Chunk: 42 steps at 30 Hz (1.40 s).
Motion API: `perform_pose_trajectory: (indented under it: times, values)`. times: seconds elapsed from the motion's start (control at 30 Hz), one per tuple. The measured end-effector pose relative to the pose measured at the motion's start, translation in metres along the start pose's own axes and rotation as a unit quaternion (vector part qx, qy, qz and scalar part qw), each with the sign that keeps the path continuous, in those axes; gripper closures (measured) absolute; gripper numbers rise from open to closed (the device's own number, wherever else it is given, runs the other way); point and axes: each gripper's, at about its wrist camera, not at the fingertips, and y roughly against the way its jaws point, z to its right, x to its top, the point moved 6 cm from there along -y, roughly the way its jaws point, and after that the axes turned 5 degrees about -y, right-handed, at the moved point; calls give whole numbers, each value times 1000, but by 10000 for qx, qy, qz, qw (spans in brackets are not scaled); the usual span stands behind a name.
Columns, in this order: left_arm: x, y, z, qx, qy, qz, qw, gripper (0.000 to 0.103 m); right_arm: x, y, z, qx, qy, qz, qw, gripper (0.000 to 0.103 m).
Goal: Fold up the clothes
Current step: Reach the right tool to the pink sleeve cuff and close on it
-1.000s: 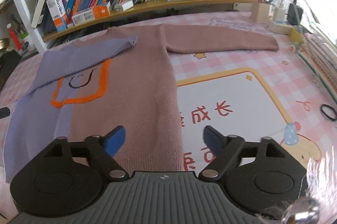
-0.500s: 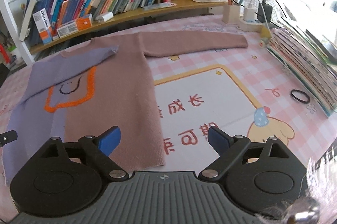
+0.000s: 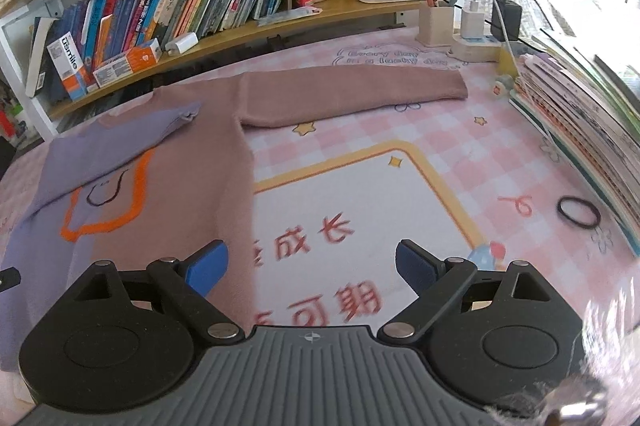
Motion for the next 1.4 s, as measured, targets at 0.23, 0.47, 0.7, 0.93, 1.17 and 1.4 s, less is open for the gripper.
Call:
perform_pose_trajectory:
  times: [0.23,0.47,0.7,0.93,1.17,1.4]
  values:
    - [-15,7,53,417,118,-81,9990,9,41,-24,55,239,140,-75,9996,12]
    - [-38,14,93,762,175,-351,9963,9,83,-61,119,422,334,-154,9984,12]
    - [-49,30,106,1126,91,-475,9925,9,115,-108,157,630,390,-346,9967,12]
    - [-48,35,107,1349,161,-516,9894,9,135,-133,156,705,395,-492,9955,12]
    - [-51,39,108,1484,185,-574,9871,9,141,-148,156,647,225,-660,9955,12]
    - [-55,41,105,1596,268,-668,9846,9,141,-156,155,559,175,-665,9961,13]
